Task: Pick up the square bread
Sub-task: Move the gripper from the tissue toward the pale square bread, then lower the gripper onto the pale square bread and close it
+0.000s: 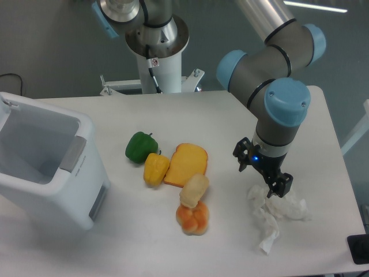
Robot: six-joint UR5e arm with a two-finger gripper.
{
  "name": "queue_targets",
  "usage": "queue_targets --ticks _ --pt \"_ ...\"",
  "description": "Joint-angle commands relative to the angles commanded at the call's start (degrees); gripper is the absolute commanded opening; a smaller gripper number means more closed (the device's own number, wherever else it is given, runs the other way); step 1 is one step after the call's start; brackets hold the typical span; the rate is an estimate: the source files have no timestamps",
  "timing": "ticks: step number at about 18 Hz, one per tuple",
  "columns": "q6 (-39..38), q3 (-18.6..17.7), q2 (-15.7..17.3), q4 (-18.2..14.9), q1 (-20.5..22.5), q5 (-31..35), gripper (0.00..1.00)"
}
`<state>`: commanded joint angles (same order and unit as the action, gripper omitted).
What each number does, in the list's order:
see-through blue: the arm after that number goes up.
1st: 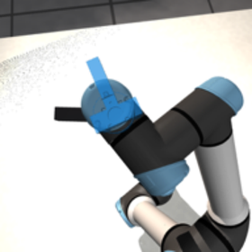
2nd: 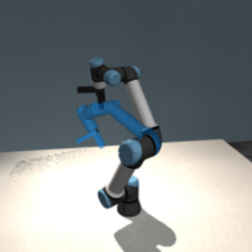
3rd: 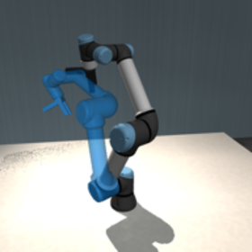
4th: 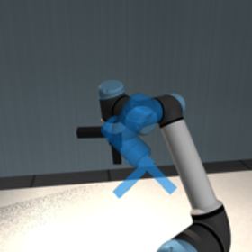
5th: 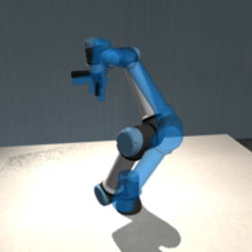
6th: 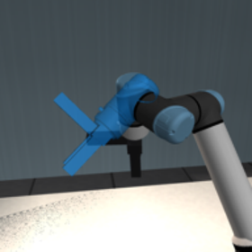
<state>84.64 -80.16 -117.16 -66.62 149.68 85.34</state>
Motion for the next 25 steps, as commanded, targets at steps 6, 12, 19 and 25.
queue_targets --ticks 6,12,19,25 --pt "-0.7 -3.3 0.7 1.4 -0.1 -0.4 1.0" --pt "-2.9 -7.8 1.0 4.8 -0.6 -0.5 1.0" --pt "-8.3 -10.4 0.7 5.2 -3.0 -0.8 1.0" --pt "-13.5 -16.3 1.2 5.1 -4.7 -0.7 1.0"
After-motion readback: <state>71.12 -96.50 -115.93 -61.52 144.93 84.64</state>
